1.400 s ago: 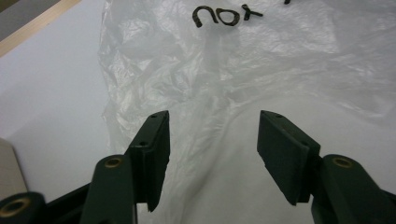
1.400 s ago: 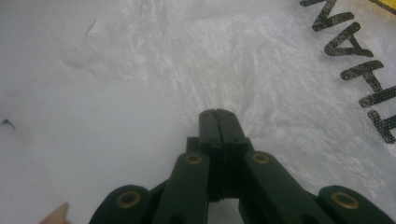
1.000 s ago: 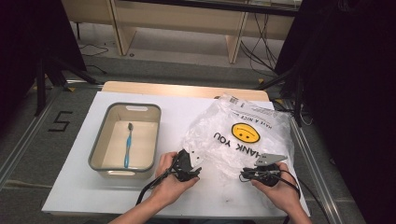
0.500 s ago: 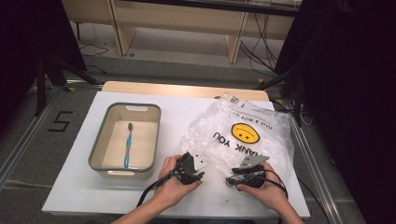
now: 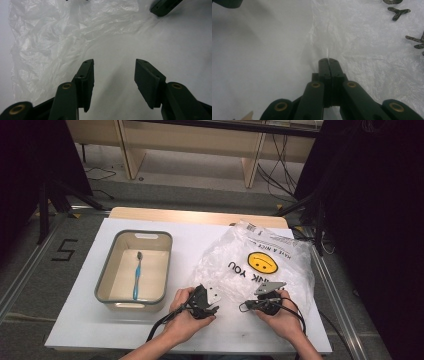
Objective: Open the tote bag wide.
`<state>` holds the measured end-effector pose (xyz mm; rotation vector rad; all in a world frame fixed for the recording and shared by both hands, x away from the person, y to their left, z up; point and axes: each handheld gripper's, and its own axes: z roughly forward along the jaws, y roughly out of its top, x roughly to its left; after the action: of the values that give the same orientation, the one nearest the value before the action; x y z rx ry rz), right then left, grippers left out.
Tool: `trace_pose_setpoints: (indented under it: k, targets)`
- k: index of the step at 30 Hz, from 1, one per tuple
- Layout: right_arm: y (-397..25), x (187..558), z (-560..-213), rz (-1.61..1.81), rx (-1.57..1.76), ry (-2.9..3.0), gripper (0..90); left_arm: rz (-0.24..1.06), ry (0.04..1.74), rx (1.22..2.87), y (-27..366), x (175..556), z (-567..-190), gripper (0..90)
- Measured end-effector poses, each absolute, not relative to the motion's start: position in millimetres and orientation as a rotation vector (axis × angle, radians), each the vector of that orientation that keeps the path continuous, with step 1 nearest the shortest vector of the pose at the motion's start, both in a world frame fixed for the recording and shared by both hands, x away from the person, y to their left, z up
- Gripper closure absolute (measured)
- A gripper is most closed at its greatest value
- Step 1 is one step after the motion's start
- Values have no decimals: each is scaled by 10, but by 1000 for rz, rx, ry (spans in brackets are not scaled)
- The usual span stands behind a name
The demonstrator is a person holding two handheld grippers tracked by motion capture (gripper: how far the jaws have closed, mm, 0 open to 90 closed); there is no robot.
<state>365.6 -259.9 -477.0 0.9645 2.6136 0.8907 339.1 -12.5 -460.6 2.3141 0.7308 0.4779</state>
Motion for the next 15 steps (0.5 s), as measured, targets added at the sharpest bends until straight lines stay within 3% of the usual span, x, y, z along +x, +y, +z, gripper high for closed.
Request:
trace_pose_setpoints:
  k: [15]
  targets:
    - [-2117,3399,-4720,1037,927,2670,900,486,748,2326,-17,3379,-4635,533]
